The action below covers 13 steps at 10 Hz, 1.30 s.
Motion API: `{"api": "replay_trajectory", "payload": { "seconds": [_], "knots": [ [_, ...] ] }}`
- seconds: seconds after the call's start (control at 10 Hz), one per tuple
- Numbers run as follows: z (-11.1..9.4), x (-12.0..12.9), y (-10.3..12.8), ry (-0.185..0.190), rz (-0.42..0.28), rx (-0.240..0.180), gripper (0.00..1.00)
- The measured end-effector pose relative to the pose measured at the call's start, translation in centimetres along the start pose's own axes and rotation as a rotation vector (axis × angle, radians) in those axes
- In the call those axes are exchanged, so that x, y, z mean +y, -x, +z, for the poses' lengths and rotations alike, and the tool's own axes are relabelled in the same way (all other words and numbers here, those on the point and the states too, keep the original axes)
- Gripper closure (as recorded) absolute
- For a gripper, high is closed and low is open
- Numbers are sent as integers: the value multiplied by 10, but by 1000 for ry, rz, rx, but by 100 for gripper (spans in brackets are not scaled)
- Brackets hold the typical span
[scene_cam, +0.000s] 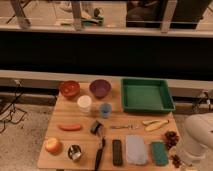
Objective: Place sponge in plastic cup
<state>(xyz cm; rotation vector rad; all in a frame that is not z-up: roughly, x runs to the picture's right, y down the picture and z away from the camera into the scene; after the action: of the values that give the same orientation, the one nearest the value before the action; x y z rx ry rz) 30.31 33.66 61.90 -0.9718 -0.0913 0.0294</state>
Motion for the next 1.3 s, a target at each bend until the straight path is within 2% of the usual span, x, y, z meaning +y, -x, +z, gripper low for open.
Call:
{"api": "replay_trajectory", "payload": {
  "seconds": [0.2, 0.6, 0.8, 1.3],
  "knots": [
    [11, -12, 18, 5, -20, -12, 20],
    [5, -40, 32, -19, -52, -27, 20],
    [3, -55, 36, -28, -61, -30, 20],
    [23, -69, 39, -14, -61, -35, 20]
  ]
}}
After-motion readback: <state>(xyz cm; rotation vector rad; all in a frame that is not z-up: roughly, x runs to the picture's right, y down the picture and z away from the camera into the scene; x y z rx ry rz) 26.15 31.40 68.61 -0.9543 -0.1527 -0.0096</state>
